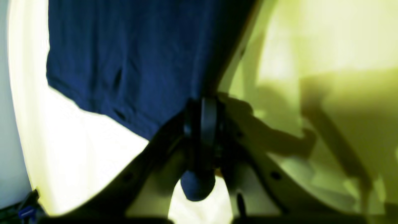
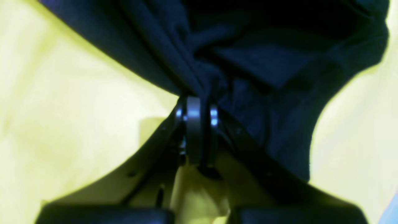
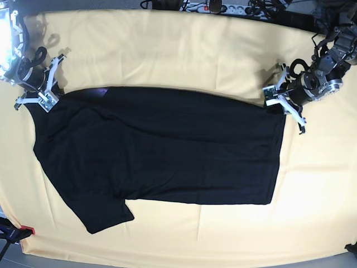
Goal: Fold the T-shirt properly
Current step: 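Drag the held shirt edge with both grippers to straighten it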
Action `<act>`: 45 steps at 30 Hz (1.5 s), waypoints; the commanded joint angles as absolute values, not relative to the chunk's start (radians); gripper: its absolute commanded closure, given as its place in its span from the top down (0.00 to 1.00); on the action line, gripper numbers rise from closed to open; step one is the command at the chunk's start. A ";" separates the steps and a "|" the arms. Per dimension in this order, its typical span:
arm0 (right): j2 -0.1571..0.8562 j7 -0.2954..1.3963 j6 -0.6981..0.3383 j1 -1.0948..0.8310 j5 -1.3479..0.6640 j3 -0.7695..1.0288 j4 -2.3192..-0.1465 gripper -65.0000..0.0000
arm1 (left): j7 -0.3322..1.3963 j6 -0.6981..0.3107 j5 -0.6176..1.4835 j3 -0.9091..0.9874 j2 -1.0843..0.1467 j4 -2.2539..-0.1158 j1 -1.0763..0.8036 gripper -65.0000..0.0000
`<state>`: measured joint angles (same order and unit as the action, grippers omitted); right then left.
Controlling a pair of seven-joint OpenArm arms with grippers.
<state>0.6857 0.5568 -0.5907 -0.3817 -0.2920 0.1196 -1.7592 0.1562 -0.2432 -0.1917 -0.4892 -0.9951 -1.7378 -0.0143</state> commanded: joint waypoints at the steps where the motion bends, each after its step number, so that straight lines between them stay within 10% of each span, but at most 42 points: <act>1: 0.710 0.565 -0.568 -0.363 -0.288 0.131 -1.782 0.00 | 0.159 -0.210 -0.195 -0.479 -1.017 -1.754 0.001 0.00; 25: 0.846 1.034 -0.563 -0.490 -0.471 0.132 -1.988 0.00 | 0.230 -0.462 -0.074 -0.479 -1.255 -1.989 -0.088 0.00; 30: 0.846 1.065 -0.545 -0.574 -0.469 0.132 -2.009 0.00 | 0.229 -0.691 0.052 -0.479 -1.256 -2.010 -0.089 0.00; 45: 0.845 1.067 -0.535 -0.823 -0.358 0.132 -2.144 0.00 | 0.293 -0.698 0.316 -0.479 -1.372 -2.078 -0.092 0.00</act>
<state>0.8280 1.0523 -0.5354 -0.8204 -0.3740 0.1215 -2.1326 0.3042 -0.6968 0.3115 -0.4904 -1.3468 -2.0674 -0.0998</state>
